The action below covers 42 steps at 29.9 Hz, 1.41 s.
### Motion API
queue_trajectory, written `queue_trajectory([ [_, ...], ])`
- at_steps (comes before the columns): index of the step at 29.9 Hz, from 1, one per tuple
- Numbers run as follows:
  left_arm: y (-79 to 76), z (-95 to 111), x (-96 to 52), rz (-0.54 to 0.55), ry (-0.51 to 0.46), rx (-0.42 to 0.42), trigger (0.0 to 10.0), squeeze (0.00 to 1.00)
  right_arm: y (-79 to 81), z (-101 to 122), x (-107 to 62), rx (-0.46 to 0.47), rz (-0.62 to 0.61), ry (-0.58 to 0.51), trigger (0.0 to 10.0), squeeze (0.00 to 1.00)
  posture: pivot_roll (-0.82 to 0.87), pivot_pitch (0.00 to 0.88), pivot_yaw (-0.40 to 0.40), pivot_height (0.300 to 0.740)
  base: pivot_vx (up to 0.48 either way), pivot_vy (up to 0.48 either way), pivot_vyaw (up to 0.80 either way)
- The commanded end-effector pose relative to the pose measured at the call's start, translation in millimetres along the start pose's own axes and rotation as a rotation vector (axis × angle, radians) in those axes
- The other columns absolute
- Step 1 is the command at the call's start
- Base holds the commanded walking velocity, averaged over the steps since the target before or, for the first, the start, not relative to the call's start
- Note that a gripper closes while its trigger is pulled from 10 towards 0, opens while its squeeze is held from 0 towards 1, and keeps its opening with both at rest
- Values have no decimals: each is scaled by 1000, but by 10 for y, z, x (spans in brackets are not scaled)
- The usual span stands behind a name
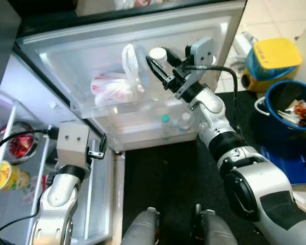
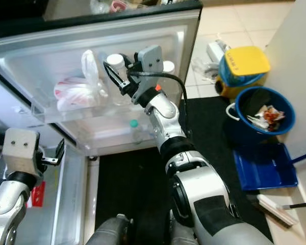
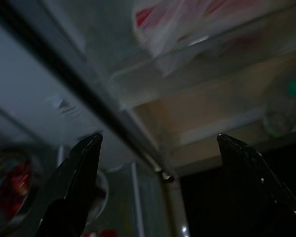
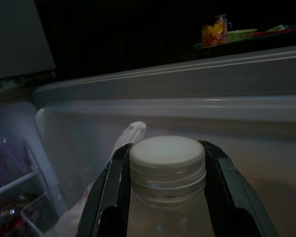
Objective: Restocking fridge
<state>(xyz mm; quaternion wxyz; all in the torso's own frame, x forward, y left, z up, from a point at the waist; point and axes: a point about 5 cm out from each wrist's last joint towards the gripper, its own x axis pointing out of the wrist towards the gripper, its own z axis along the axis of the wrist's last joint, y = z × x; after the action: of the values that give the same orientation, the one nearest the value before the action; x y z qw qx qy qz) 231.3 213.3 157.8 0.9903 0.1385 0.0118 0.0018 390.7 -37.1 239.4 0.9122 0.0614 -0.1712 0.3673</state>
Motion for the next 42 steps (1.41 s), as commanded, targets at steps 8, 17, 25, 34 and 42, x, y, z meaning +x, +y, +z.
queue_trajectory([
  [8,81,-18,-97,3,55,27,10000,0,-1,-269,-133,-26,-37,109,10000,0,450,393,108,740,0,0,0],
  [17,33,-12,-70,-10,71,12,10000,0,-144,-233,-199,-186,-135,123,10000,0,423,391,102,740,0,0,0],
  [25,-20,-37,-57,-11,78,-7,10000,0,-132,-376,-308,-209,-141,166,10000,0,394,383,90,740,0,0,0],
  [34,-131,-72,22,-32,75,-37,10000,0,-275,-367,-415,-166,-274,135,10000,0,332,359,77,740,0,0,0],
  [42,-168,-71,100,-38,63,-47,10000,0,-328,-329,-413,-167,-309,130,10000,1000,319,331,67,740,0,0,0],
])
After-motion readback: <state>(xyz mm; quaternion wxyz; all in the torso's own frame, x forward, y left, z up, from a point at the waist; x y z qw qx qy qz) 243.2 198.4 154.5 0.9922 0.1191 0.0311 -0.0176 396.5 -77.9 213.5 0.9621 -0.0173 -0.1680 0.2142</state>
